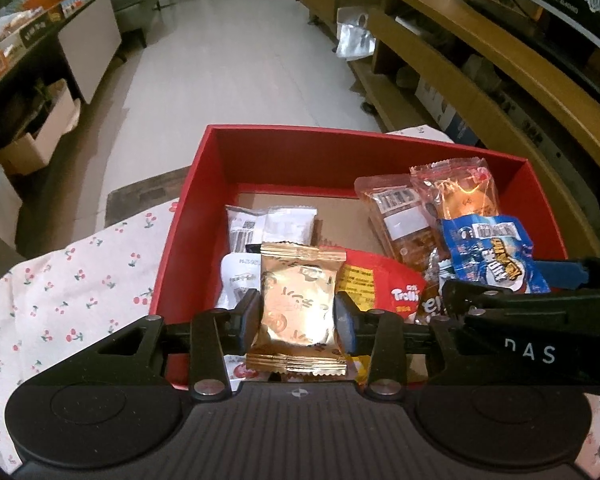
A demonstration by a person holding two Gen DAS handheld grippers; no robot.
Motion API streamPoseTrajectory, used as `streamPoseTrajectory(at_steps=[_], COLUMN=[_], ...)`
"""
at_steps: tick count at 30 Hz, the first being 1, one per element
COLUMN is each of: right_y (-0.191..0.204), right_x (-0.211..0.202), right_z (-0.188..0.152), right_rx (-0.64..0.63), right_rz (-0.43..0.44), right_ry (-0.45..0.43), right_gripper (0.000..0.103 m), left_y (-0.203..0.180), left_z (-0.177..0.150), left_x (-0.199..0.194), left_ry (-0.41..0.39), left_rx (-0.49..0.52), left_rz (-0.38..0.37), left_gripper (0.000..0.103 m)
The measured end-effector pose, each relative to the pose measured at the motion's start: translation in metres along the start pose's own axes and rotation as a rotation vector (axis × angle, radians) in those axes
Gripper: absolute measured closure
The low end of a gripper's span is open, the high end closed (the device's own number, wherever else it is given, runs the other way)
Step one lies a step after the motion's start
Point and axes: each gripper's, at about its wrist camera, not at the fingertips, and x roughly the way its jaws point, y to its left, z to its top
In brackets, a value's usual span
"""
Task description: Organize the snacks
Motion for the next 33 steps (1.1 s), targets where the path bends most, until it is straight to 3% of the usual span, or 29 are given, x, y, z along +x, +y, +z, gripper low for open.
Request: streamPoseTrajectory(at_steps=[5, 14, 33], right_y=[-0.003, 0.000, 0.010], right_x=[-0.004, -0.019, -0.057], right_z=[0.000, -0.004, -0.041], right_rx=[0.001, -0.020, -0.056], right_rz=[-0.008, -0.031, -0.045], right_ry=[-0.004, -0.026, -0.063], right_gripper=[0.024, 0.022, 0.016], left_y=[0.004, 0.007, 0.006], left_z=[-0.001, -0.007, -0.041], left_x=[-0.002, -0.016, -0.058], left_ry=[0.014, 0.001, -0.076], left_rx=[-0.010, -0.009, 0.024], left_rz=[-0.011, 0.001, 0.075], left_gripper=[0.041, 0.030, 0.019])
